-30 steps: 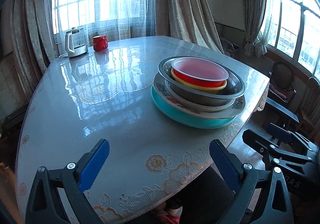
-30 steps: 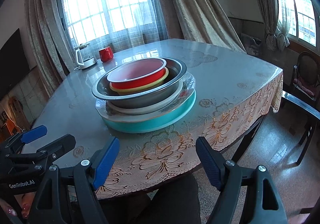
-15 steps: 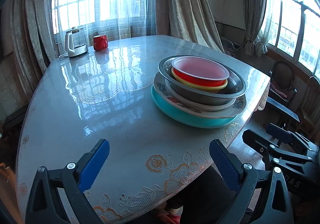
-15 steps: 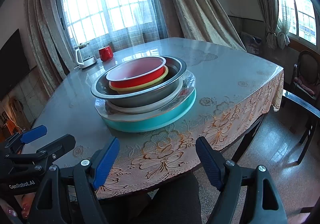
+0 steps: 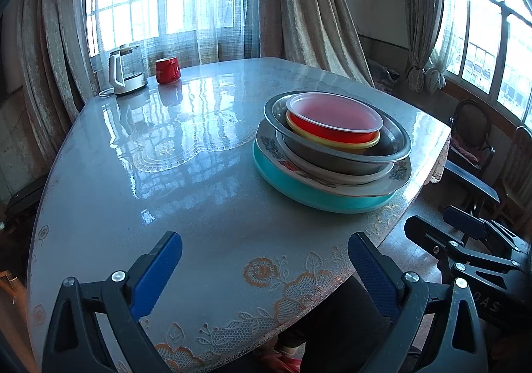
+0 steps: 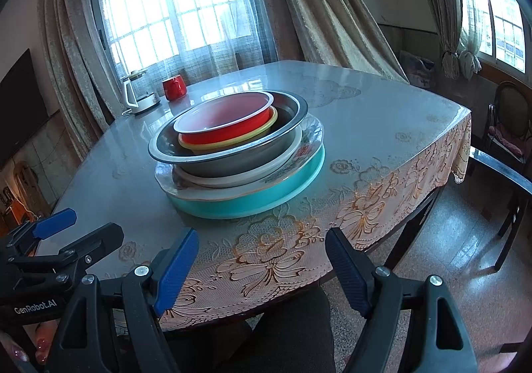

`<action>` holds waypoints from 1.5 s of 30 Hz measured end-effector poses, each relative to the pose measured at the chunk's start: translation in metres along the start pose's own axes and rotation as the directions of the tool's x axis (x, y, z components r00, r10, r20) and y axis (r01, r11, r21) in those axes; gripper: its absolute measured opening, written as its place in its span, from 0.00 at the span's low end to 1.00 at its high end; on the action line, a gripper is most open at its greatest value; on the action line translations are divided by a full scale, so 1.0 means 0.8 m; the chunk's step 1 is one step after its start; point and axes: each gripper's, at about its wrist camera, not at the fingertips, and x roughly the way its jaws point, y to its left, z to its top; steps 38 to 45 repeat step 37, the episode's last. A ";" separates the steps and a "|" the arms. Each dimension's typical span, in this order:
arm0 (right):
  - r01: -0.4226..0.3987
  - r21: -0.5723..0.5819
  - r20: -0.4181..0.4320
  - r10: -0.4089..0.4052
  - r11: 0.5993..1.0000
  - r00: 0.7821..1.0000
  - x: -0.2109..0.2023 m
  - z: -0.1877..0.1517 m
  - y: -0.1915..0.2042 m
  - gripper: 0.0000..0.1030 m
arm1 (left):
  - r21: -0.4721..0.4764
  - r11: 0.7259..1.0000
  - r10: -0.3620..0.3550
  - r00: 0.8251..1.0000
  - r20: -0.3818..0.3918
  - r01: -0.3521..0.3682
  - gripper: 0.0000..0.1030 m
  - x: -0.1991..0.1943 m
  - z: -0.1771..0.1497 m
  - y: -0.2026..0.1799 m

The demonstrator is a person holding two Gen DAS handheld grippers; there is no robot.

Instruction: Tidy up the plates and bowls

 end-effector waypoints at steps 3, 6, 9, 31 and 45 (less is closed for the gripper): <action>0.001 0.000 -0.001 -0.001 1.000 1.000 0.000 0.000 0.000 0.78 | 0.000 1.000 0.001 1.000 -0.001 -0.001 0.98 0.000 0.000 0.000; 0.001 -0.001 -0.003 -0.001 1.000 1.000 0.000 0.000 0.001 0.78 | 0.001 1.000 0.002 1.000 -0.001 -0.002 0.98 0.000 0.000 -0.001; 0.001 0.000 -0.003 -0.001 1.000 1.000 0.000 0.000 0.000 0.78 | 0.000 1.000 0.004 1.000 0.000 -0.004 0.98 0.000 0.000 -0.001; -0.002 0.008 -0.009 0.002 1.000 1.000 0.003 -0.002 -0.003 0.77 | -0.032 0.999 -0.031 0.999 -0.012 0.031 0.86 0.004 0.004 0.001; -0.004 0.018 -0.016 0.005 1.000 1.000 0.006 -0.002 -0.006 0.78 | -0.051 0.998 -0.020 1.000 -0.021 0.019 0.85 0.009 0.003 0.001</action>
